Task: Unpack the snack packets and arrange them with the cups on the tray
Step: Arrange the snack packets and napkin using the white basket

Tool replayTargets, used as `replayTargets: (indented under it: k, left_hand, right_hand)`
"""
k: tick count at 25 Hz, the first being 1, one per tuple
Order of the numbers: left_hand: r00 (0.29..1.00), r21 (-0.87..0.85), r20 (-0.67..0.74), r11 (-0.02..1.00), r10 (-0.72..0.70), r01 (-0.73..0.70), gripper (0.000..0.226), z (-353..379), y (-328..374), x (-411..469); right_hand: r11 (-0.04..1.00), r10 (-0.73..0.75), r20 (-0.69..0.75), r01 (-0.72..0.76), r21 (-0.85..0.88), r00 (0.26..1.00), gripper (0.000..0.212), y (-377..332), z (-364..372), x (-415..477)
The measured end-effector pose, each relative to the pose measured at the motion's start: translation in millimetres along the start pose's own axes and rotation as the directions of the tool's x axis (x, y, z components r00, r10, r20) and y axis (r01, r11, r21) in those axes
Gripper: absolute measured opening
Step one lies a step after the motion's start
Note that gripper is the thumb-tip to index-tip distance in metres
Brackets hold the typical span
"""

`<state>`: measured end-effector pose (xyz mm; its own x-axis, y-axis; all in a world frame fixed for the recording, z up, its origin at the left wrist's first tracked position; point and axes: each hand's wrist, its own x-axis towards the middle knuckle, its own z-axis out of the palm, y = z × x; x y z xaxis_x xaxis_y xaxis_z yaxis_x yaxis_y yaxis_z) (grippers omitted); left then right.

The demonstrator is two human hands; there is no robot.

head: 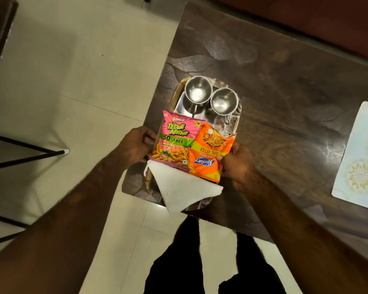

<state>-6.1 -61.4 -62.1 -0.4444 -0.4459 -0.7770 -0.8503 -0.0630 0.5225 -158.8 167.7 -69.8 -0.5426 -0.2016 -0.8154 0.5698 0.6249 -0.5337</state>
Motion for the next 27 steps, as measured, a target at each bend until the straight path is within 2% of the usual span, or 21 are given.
replayTargets:
  k: [3,8,18,22,23,25,27]
  left_hand:
    - [1.000,0.065,-0.008,0.998,0.019,-0.018,0.021,9.1,-2.9,1.2]
    - [0.985,0.180,-0.160,0.983,0.067,-0.038,0.017,1.8,-14.4,-0.1]
    - [0.957,0.198,-0.275,0.969,-0.089,0.147,0.017,-16.7,-35.8,-7.6]
    - [0.958,0.271,-0.261,0.944,-0.115,0.188,0.020,-18.1,-29.0,-11.7]
    - [0.954,0.342,-0.294,0.925,-0.064,0.167,0.024,-17.2,-26.2,-13.5]
    - [0.902,0.487,-0.401,0.871,0.158,0.064,0.030,-8.8,-16.0,-21.0]
    - [0.842,0.502,-0.415,0.859,0.345,-0.104,0.024,15.4,6.4,-34.4]
  right_hand:
    - [0.999,-0.003,-0.047,0.001,-0.041,0.999,0.041,3.5,-10.2,0.0]
    - [0.996,-0.040,-0.082,0.033,-0.087,0.996,0.043,16.0,-36.3,-7.7]
    - [0.992,0.046,-0.193,-0.067,-0.103,0.980,0.036,36.1,-80.0,-8.6]
    - [0.986,0.089,-0.235,-0.118,-0.115,0.968,0.036,43.5,-92.9,-7.2]
    - [0.984,0.091,-0.240,-0.124,-0.126,0.966,0.035,45.1,-95.8,-7.2]
    - [0.981,0.092,-0.234,-0.129,-0.146,0.968,0.035,49.0,-100.2,-4.7]
    - [0.976,0.081,-0.238,-0.126,-0.179,0.968,0.033,47.7,-101.8,-4.4]
